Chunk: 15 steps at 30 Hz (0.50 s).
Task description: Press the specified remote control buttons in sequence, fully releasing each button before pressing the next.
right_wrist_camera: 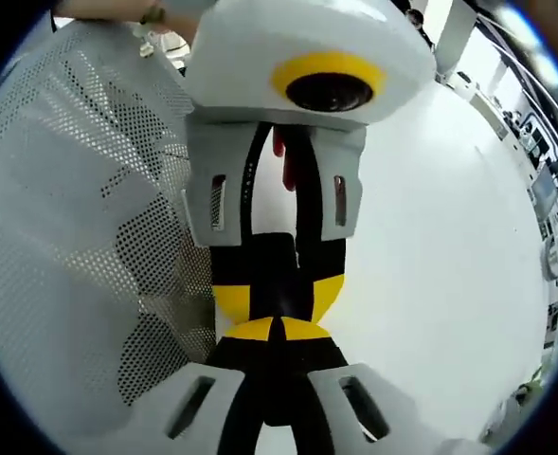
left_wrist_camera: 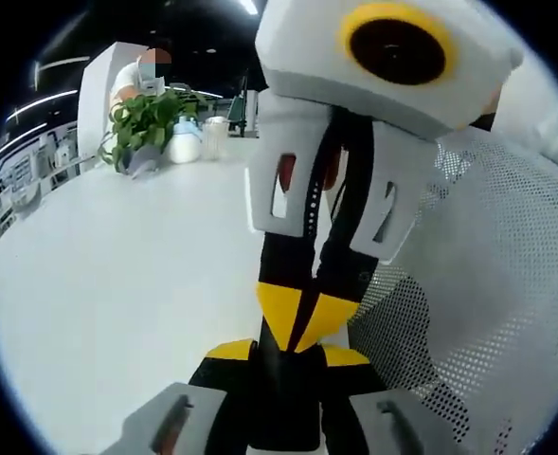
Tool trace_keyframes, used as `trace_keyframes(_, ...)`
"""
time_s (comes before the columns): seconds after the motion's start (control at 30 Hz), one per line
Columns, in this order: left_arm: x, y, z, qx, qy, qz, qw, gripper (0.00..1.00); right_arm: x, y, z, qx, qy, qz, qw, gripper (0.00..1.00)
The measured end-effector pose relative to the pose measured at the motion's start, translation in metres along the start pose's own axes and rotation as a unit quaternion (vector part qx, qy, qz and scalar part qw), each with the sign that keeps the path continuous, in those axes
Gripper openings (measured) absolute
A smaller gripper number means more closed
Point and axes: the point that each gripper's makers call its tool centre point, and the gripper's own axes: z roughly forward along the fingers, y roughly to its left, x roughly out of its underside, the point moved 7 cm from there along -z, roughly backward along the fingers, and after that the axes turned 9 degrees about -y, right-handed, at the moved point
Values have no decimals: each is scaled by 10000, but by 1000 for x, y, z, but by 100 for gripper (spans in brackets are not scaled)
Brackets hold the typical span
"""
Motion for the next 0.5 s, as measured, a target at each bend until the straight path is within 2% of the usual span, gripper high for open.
trace_keyframes(0.2, 0, 0, 0, -11, 4, -16, 10000, 25, 3, -2, -3, 49, -216, 390, 9990, 0)
trace_keyframes(0.33, 0, -1, 0, -12, -5, -43, 10000, 25, 0, 0, 0, 109, -162, 219, 9996, 0)
trace_keyframes(0.5, 0, 0, 0, -8, -9, -42, 10000, 25, 1, -3, -1, 54, -143, 274, 9995, 0)
